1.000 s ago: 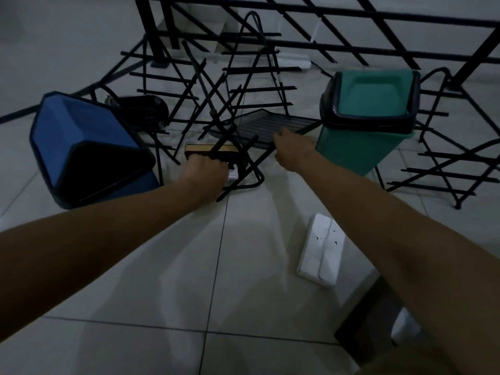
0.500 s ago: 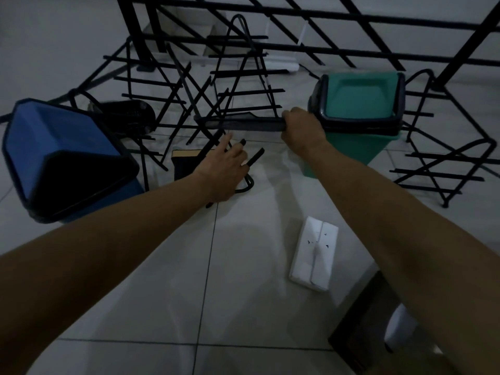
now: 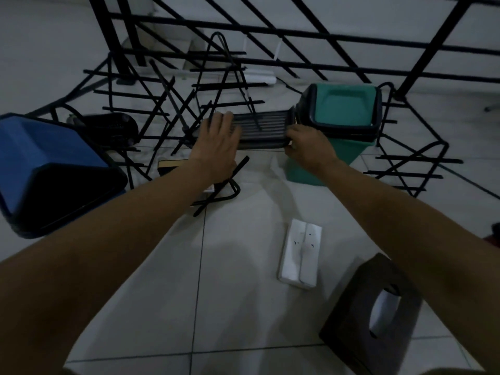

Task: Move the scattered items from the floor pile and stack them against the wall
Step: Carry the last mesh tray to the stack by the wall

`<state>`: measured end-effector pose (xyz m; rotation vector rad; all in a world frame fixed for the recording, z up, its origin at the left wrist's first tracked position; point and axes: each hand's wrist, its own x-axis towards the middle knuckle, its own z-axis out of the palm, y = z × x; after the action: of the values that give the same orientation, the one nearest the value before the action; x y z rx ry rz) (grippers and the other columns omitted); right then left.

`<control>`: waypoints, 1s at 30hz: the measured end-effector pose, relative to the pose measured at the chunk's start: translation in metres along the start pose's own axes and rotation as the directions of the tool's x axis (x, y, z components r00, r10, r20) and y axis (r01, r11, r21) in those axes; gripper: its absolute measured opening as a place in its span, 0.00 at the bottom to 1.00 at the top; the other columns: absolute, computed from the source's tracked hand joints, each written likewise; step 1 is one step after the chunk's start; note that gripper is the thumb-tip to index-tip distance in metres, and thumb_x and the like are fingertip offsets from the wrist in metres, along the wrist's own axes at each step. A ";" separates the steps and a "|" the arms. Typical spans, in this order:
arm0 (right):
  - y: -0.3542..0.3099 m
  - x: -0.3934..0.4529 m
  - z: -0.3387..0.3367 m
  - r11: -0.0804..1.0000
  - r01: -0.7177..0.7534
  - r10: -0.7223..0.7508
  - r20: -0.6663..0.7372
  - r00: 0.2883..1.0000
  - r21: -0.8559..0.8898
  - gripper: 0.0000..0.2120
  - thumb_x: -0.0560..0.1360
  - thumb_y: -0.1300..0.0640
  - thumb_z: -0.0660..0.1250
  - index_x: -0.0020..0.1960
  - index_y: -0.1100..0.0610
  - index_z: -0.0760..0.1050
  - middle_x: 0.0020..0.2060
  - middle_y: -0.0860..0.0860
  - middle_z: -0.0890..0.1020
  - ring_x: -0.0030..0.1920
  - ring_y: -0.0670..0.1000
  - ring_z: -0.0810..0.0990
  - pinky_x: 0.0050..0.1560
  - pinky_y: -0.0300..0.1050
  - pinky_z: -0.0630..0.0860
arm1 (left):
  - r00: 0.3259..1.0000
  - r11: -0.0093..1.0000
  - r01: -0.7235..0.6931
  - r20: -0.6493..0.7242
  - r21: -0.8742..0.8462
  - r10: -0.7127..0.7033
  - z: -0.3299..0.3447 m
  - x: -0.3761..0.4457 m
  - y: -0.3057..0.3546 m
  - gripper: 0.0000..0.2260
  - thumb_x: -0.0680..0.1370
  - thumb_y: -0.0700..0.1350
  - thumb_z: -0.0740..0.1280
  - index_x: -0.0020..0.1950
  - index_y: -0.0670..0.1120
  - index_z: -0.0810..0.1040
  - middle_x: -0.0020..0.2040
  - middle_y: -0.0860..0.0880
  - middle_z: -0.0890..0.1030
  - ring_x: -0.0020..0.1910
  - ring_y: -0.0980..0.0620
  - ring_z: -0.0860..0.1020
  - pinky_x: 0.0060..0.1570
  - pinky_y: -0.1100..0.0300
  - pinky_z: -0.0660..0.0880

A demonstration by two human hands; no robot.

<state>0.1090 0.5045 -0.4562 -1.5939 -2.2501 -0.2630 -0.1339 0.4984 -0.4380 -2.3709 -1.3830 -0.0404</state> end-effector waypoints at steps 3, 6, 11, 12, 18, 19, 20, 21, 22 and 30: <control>0.012 -0.002 -0.014 0.995 0.048 -0.055 -0.073 0.996 -0.093 0.09 0.69 0.64 0.63 0.47 0.66 0.77 0.50 0.62 0.80 0.44 0.64 0.78 0.37 0.55 0.77 | 0.991 0.998 0.018 0.129 0.058 -0.026 0.006 0.005 0.002 0.30 0.75 0.54 0.64 0.72 0.44 0.59 0.77 0.38 0.49 0.75 0.36 0.50 0.71 0.40 0.54; 0.009 -0.006 -0.027 0.983 0.091 -0.111 -0.122 0.986 -0.162 0.05 0.67 0.68 0.66 0.43 0.68 0.76 0.50 0.65 0.80 0.43 0.65 0.79 0.34 0.55 0.78 | 0.977 0.995 0.005 0.211 0.096 -0.025 0.006 0.011 0.013 0.29 0.77 0.53 0.62 0.74 0.44 0.57 0.76 0.39 0.55 0.74 0.38 0.56 0.70 0.38 0.56; 0.002 -0.014 -0.033 0.969 0.108 -0.142 -0.145 0.979 -0.221 0.07 0.66 0.69 0.71 0.44 0.68 0.78 0.54 0.65 0.81 0.50 0.65 0.80 0.34 0.55 0.81 | 0.967 0.984 0.121 0.210 0.128 -0.146 -0.001 0.015 0.029 0.28 0.76 0.52 0.64 0.71 0.41 0.60 0.65 0.41 0.71 0.60 0.42 0.74 0.69 0.32 0.54; 0.002 -0.016 -0.033 0.962 0.116 -0.153 -0.136 0.979 -0.249 0.08 0.65 0.69 0.72 0.44 0.67 0.79 0.54 0.64 0.81 0.51 0.64 0.80 0.35 0.53 0.80 | 0.971 0.978 0.105 0.195 0.178 -0.140 0.000 0.015 0.031 0.28 0.76 0.52 0.63 0.71 0.41 0.60 0.65 0.41 0.72 0.59 0.42 0.74 0.70 0.31 0.52; 0.020 -0.030 -0.037 0.895 0.138 -0.254 -0.230 0.940 -0.423 0.04 0.68 0.65 0.72 0.43 0.63 0.80 0.53 0.60 0.82 0.48 0.62 0.81 0.40 0.50 0.79 | 0.986 0.995 0.093 0.133 0.046 -0.098 0.009 0.025 0.050 0.32 0.78 0.49 0.63 0.76 0.41 0.53 0.73 0.40 0.64 0.62 0.41 0.73 0.67 0.38 0.62; 0.025 -0.033 -0.040 0.879 0.118 -0.261 -0.259 0.930 -0.462 0.02 0.69 0.64 0.71 0.43 0.61 0.80 0.52 0.58 0.83 0.48 0.62 0.81 0.42 0.50 0.79 | 0.990 0.997 0.077 0.120 0.009 -0.077 0.009 0.027 0.055 0.33 0.78 0.47 0.64 0.77 0.40 0.51 0.75 0.39 0.61 0.62 0.40 0.73 0.65 0.41 0.65; 0.031 -0.037 -0.044 0.858 0.090 -0.261 -0.278 0.924 -0.506 0.02 0.70 0.62 0.70 0.43 0.60 0.81 0.53 0.56 0.83 0.48 0.61 0.81 0.44 0.51 0.78 | 0.992 0.997 0.064 0.115 -0.034 -0.060 0.009 0.029 0.061 0.33 0.78 0.44 0.64 0.77 0.40 0.49 0.77 0.40 0.57 0.64 0.39 0.72 0.63 0.42 0.66; 0.035 -0.041 -0.047 0.838 0.060 -0.249 -0.282 0.927 -0.543 0.03 0.71 0.59 0.70 0.43 0.58 0.81 0.53 0.55 0.83 0.49 0.61 0.81 0.46 0.51 0.76 | 0.992 0.995 0.057 0.114 -0.082 -0.047 0.010 0.031 0.067 0.34 0.78 0.41 0.63 0.78 0.41 0.47 0.78 0.40 0.54 0.66 0.38 0.70 0.63 0.43 0.67; 0.039 -0.045 -0.051 0.822 0.033 -0.230 -0.278 0.933 -0.569 0.04 0.72 0.57 0.69 0.44 0.57 0.81 0.53 0.54 0.83 0.49 0.60 0.80 0.49 0.52 0.74 | 0.993 0.991 0.052 0.110 -0.127 -0.038 0.009 0.034 0.072 0.34 0.78 0.38 0.62 0.78 0.41 0.46 0.79 0.41 0.51 0.69 0.38 0.68 0.64 0.42 0.66; 0.027 -0.082 -0.050 0.836 0.088 -0.028 0.118 0.993 -0.542 0.28 0.64 0.49 0.73 0.61 0.58 0.74 0.59 0.61 0.76 0.60 0.62 0.73 0.63 0.66 0.66 | 0.989 0.981 -0.137 0.035 -0.135 0.143 0.008 0.044 0.079 0.33 0.78 0.30 0.56 0.79 0.44 0.44 0.79 0.43 0.45 0.77 0.36 0.48 0.70 0.33 0.49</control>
<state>0.1673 0.4244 -0.4451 -1.8390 -2.4459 -0.9370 -0.0460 0.5034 -0.4605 -2.5880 -1.2646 -0.0420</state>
